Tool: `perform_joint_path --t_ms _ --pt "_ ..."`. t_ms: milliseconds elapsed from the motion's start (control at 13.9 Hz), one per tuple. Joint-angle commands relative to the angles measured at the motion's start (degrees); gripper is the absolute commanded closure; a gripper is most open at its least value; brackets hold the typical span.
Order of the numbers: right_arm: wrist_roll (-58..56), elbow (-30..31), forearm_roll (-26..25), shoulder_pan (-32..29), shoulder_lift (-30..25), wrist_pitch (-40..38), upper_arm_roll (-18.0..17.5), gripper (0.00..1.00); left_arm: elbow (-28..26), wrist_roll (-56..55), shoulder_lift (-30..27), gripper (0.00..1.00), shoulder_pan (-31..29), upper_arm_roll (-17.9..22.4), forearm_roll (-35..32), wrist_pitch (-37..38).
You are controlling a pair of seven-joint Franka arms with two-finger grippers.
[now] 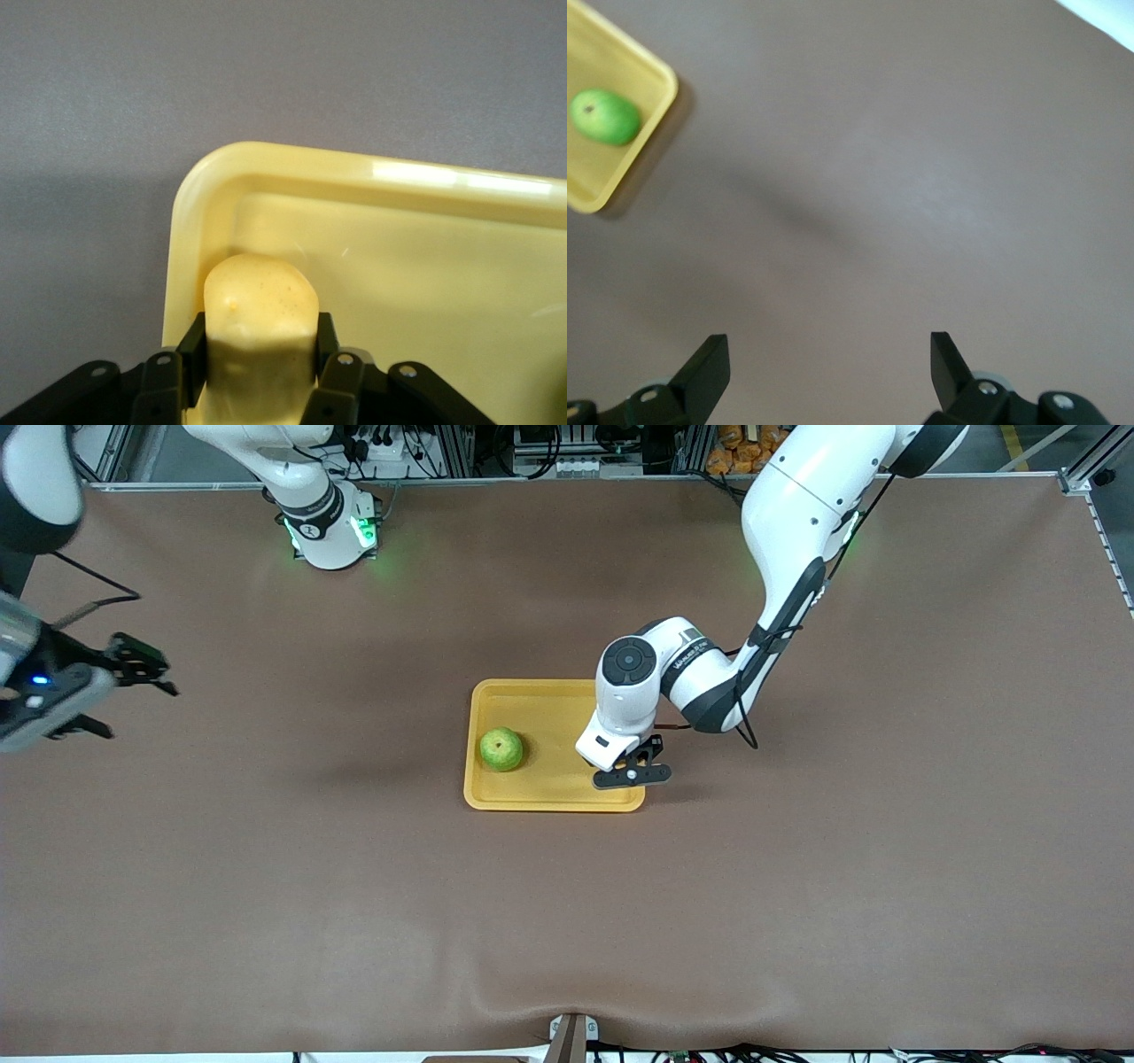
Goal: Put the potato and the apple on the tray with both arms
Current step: 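Move the potato over the tray while the right gripper withdraws, then release the potato on the tray and raise the left gripper away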
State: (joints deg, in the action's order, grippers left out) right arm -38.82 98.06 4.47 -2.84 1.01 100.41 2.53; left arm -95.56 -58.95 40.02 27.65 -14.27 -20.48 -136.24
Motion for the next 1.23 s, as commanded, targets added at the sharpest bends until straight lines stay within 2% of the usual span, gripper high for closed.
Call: perform_joint_path --t_ms 0,144,433,793,938,1154 --pt "8.46 0.12 -1.22 1.87 -2.58 -2.14 2.91 0.00 1.43 -1.26 0.93 0.01 0.57 0.38 -1.58 0.54" --pt "16.45 -0.58 -1.13 2.14 -2.76 -5.30 3.97 0.00 1.61 -0.99 0.41 0.00 0.57 0.38 -1.58 0.54" --pt "34.55 -7.95 -1.49 2.14 -2.68 -15.39 3.53 0.00 3.36 -0.12 -3.19 0.00 -1.36 0.47 -1.58 3.43" --pt "40.46 -10.51 -1.49 2.57 -2.68 -15.94 3.36 0.00 8.54 10.23 -10.12 0.00 -8.91 -0.32 2.80 15.63" --pt "47.57 -10.60 -1.40 2.93 -2.76 -17.60 3.27 0.00 8.90 15.77 -14.51 0.00 -14.08 -0.32 6.22 19.16" --pt "47.61 -11.92 -1.66 3.10 -2.76 -18.58 2.83 0.00 8.99 22.38 -20.93 0.00 -19.72 -0.15 9.32 26.62"
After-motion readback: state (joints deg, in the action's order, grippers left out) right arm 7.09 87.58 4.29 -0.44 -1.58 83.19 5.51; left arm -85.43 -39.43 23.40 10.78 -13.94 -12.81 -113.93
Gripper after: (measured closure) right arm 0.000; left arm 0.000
